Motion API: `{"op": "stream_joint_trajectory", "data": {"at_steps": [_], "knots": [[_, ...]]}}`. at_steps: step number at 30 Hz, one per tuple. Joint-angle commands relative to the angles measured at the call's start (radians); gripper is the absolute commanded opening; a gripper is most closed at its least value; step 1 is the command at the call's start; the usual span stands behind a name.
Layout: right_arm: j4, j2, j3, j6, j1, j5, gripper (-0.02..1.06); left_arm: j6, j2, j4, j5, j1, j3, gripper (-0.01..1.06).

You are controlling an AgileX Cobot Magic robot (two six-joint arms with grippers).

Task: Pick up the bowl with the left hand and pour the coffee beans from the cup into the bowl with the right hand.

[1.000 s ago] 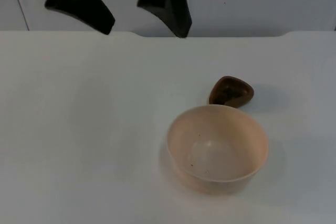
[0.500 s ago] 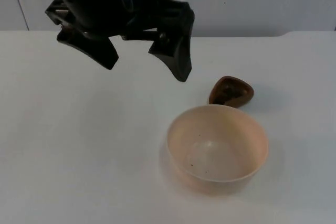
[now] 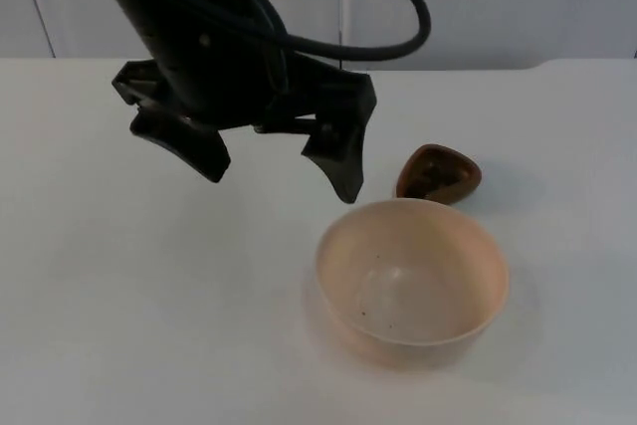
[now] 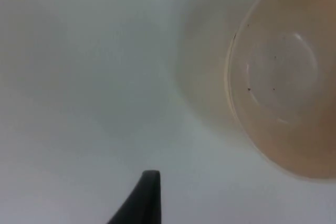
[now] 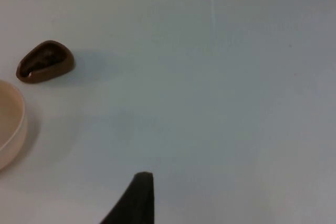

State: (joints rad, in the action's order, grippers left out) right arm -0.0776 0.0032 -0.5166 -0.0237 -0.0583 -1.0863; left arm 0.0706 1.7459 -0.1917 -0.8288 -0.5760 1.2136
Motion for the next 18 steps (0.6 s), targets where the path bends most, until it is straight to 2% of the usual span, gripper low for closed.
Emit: {"op": "stream_joint_trajectory", "data": {"at_steps": [1, 9, 18], "knots": [[-0.003, -0.003, 0.003, 0.011, 0.005, 0.009, 1.05, 0.016, 0.013, 0.005, 0.022, -0.005, 0.008, 1.02], [-0.003, -0.003, 0.003, 0.011, 0.005, 0.009, 1.05, 0.122, 0.081, 0.021, 0.068, 0.012, 0.008, 1.02], [-0.003, -0.003, 0.003, 0.011, 0.005, 0.009, 1.05, 0.133, 0.149, -0.026, 0.054, 0.076, 0.006, 1.02]]}}
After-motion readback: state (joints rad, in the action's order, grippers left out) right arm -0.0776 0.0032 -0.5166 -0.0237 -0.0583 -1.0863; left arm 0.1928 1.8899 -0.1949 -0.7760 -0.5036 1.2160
